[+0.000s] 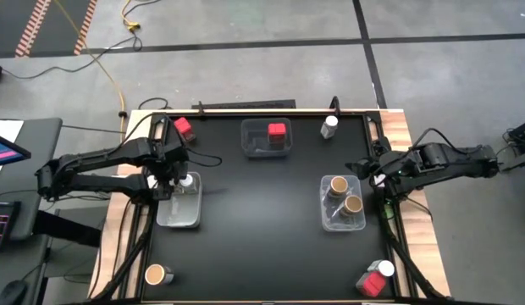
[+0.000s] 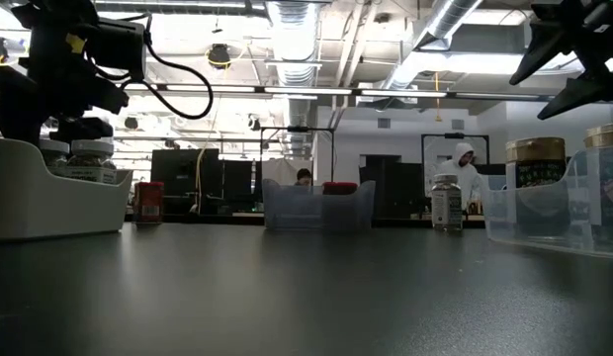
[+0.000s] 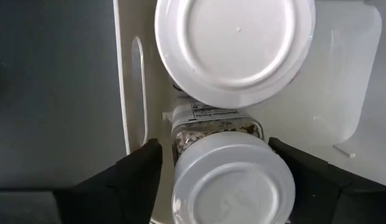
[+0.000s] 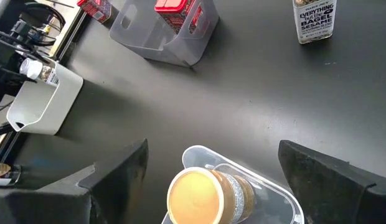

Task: Sort spices by type
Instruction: Put the bottom white seasoning bottle into the white bin

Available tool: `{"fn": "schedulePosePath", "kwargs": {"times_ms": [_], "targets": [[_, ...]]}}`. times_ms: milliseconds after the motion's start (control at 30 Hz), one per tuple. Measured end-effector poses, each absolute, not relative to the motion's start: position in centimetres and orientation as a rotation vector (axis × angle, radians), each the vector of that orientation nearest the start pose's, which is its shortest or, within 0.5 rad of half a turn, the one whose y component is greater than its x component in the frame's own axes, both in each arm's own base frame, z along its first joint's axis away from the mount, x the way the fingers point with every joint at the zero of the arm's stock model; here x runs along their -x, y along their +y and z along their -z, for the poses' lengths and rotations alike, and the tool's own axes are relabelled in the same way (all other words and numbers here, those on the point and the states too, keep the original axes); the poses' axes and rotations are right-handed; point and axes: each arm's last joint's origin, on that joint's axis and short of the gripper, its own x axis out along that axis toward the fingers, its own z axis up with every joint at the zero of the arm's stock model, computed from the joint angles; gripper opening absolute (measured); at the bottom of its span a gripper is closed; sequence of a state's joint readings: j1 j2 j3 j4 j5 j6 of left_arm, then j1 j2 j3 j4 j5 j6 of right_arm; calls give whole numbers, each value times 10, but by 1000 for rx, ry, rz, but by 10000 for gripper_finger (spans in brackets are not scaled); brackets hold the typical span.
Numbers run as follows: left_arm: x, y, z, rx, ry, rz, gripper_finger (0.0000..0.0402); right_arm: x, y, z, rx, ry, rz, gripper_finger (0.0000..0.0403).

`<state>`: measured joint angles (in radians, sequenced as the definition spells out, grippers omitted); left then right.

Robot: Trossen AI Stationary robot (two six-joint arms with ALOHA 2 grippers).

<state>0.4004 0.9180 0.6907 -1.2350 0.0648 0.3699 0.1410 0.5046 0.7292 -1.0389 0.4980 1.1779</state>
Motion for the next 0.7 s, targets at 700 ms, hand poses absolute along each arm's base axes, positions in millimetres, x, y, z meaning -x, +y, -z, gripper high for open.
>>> {"fn": "schedulePosePath", "kwargs": {"times_ms": [700], "targets": [[-111, 46, -222, 27, 1445, -40, 285, -80, -3, -276, -849, 473, 733, 384]]}}
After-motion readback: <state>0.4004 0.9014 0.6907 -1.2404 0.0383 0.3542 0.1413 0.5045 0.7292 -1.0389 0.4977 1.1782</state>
